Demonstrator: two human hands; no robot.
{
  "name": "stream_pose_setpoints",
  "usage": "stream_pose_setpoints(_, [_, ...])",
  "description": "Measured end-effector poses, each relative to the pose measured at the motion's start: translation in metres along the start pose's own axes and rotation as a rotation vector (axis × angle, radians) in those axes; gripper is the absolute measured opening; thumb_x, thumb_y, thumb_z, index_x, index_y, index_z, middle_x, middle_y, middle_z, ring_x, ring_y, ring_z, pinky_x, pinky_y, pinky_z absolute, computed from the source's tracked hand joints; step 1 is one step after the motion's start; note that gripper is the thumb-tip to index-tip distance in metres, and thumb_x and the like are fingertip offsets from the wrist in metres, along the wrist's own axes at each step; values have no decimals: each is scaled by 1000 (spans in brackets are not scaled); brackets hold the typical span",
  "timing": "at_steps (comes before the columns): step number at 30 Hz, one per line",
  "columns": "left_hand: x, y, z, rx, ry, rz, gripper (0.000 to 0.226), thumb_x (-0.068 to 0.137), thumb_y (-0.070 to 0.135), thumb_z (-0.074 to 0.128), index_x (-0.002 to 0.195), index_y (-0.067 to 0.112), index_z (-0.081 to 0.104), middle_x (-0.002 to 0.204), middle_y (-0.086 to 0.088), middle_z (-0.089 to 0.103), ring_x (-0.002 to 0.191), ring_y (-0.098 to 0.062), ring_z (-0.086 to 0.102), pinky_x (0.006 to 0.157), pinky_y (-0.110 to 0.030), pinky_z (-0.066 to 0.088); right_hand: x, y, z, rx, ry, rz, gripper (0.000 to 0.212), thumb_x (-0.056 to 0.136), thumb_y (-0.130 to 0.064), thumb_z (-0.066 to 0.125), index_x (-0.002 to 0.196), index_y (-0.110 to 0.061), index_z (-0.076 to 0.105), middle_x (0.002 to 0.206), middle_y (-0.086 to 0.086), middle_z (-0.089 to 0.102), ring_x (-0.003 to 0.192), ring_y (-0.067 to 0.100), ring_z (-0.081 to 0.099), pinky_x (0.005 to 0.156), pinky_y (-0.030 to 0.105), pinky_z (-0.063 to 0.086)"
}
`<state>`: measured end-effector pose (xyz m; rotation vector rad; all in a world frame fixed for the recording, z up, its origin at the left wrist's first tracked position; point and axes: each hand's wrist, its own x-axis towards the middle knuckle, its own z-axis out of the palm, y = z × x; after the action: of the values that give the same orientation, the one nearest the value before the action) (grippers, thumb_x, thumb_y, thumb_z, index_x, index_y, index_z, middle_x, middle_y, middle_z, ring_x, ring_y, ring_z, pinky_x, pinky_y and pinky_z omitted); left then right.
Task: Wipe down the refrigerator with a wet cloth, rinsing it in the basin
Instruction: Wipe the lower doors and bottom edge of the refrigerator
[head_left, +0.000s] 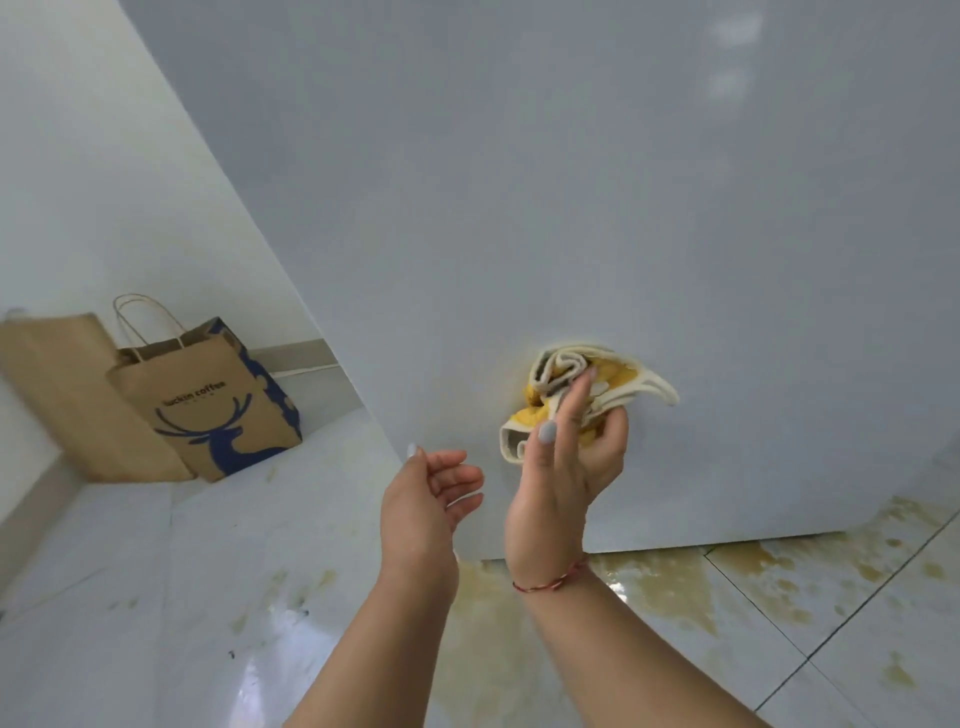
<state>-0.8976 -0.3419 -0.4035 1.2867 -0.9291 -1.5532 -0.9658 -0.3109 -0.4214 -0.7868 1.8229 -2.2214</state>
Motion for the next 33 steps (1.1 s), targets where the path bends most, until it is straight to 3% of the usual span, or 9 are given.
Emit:
stream_pose_setpoints(2, [3, 4, -6, -16, 24, 27, 47, 105, 31, 31, 83, 3, 61, 68, -13, 62, 69, -27, 60, 70, -37, 49, -5, -2, 9, -172, -84, -102, 78, 90, -71, 8, 153, -27, 17, 154, -3, 4, 143, 16, 4, 118, 44, 14])
stream_pose_setpoints(4, [7, 7, -14, -41, 63, 54, 48, 105, 34, 31, 83, 2, 60, 67, -14, 62, 68, -27, 60, 71, -38, 49, -7, -3, 16, -366, -161, -236, 77, 92, -66, 5, 153, -21, 18, 154, 3, 5, 145, 24, 3, 116, 46, 10])
stream_pose_setpoints(8, [12, 6, -30, -86, 178, 71, 49, 105, 37, 31, 76, 7, 58, 58, -7, 61, 58, -21, 58, 62, -32, 48, -7, -3, 25, -695, -333, -535, 69, 93, -57, 16, 151, -21, 28, 154, 4, 16, 145, 33, 9, 107, 51, 20])
stream_pose_setpoints(12, [19, -2, -40, -79, 202, 21, 52, 104, 41, 30, 77, 7, 58, 70, -11, 60, 64, -22, 56, 63, -30, 46, 1, 12, 28, -880, -522, -873, 60, 93, -51, 27, 145, -24, 42, 157, -7, 25, 147, 20, 13, 112, 48, 17])
stream_pose_setpoints(15, [20, -14, -38, -28, 94, -45, 60, 103, 47, 26, 93, 2, 64, 89, -20, 66, 75, -26, 61, 71, -35, 51, 8, 38, 10, -978, -636, -955, 52, 95, -49, 30, 137, -28, 53, 156, -13, 27, 146, 9, 14, 114, 41, 12])
stream_pose_setpoints(19, [16, -36, -25, 40, -23, -121, 65, 102, 50, 24, 105, 0, 66, 91, -17, 67, 75, -24, 61, 74, -36, 51, 16, 75, -26, -1072, -666, -960, 49, 96, -48, 33, 139, -30, 50, 157, -14, 24, 145, 6, 15, 114, 39, 13])
stream_pose_setpoints(24, [9, -57, -3, 106, -122, -187, 66, 102, 52, 23, 101, 3, 67, 84, -14, 66, 80, -26, 63, 71, -35, 50, 22, 115, -78, -1091, -502, -867, 51, 94, -44, 44, 144, -32, 41, 157, -8, 25, 146, 15, 16, 117, 47, 18])
stream_pose_setpoints(29, [5, -76, 15, 131, -171, -221, 68, 102, 53, 21, 100, 1, 66, 80, -15, 65, 78, -28, 62, 72, -35, 50, 30, 149, -126, -952, -341, -479, 53, 97, -42, 35, 148, -28, 29, 154, 7, 21, 146, 29, 11, 114, 52, 26])
stream_pose_setpoints(33, [1, -89, 30, 167, -234, -258, 67, 103, 51, 21, 98, 1, 65, 76, -14, 63, 72, -27, 60, 71, -36, 48, 36, 157, -142, -739, -196, -234, 56, 100, -47, 18, 150, -24, 23, 158, 8, 6, 147, 30, 10, 116, 46, 25])
